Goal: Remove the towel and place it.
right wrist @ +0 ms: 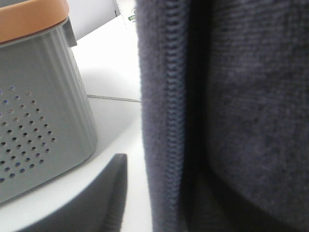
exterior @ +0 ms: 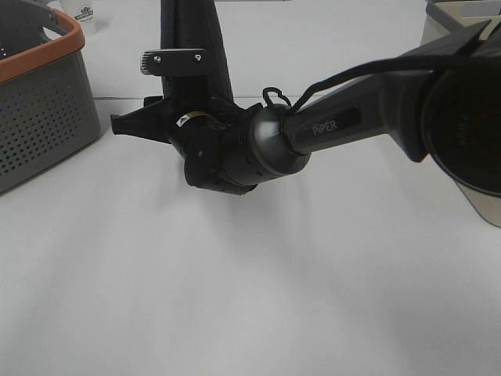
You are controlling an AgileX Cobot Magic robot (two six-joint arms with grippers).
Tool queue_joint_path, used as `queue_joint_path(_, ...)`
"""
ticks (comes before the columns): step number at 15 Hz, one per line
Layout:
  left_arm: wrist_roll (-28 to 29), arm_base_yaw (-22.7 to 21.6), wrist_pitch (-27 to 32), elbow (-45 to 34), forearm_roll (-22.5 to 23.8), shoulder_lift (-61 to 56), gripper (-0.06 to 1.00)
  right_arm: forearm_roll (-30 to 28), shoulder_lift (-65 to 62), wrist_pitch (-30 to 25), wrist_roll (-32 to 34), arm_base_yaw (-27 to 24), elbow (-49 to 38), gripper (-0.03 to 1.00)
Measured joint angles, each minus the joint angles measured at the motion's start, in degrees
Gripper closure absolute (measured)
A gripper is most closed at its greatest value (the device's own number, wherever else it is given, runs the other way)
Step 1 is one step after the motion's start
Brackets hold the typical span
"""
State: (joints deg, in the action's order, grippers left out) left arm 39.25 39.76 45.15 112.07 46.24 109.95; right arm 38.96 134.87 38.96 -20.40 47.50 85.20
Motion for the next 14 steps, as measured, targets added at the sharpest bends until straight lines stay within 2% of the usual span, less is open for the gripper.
queue_joint_path(1,0.0,0.0,0.0,0.0,0.0,0.0,0.94,0.3,0.0,-1.5,-0.1,0.0,0.0,0.67)
queue_joint_path(2,0.0,0.0,0.0,0.0,0.0,0.0,0.94,1.0,-0.1,-4.3,-0.3,0.0,0.0,0.89)
queue_joint_path(3,0.0,0.0,0.0,0.0,0.0,0.0,0.94,2.3,-0.5,-6.9,-0.6,0.0,0.0,0.94)
queue_joint_path(7,0.0,-0.1,-0.5,0.0,0.0,0.0,0.94,6.1,-4.3,-14.7,-8.4,0.0,0.0,0.95)
queue_joint_path(10,0.0,-2.5,-1.7,0.0,-1.7,-0.4,0.94,8.5,-10.5,-26.0,-19.0,0.0,0.0,0.95)
queue_joint_path(11,-1.8,-5.8,-2.9,0.0,-6.6,-2.0,0.94,8.7,-14.9,-30.8,-24.2,-0.1,-3.0,0.95)
queue_joint_path(12,-2.5,-6.8,-3.6,0.0,-8.1,-2.8,0.94,8.7,-15.8,-32.1,-24.6,-0.3,-4.4,0.95)
queue_joint_path(14,-5.8,-10.4,-4.9,0.0,-15.0,-5.2,0.94,8.1,-20.3,-42.0,-25.2,-2.9,-9.1,0.95)
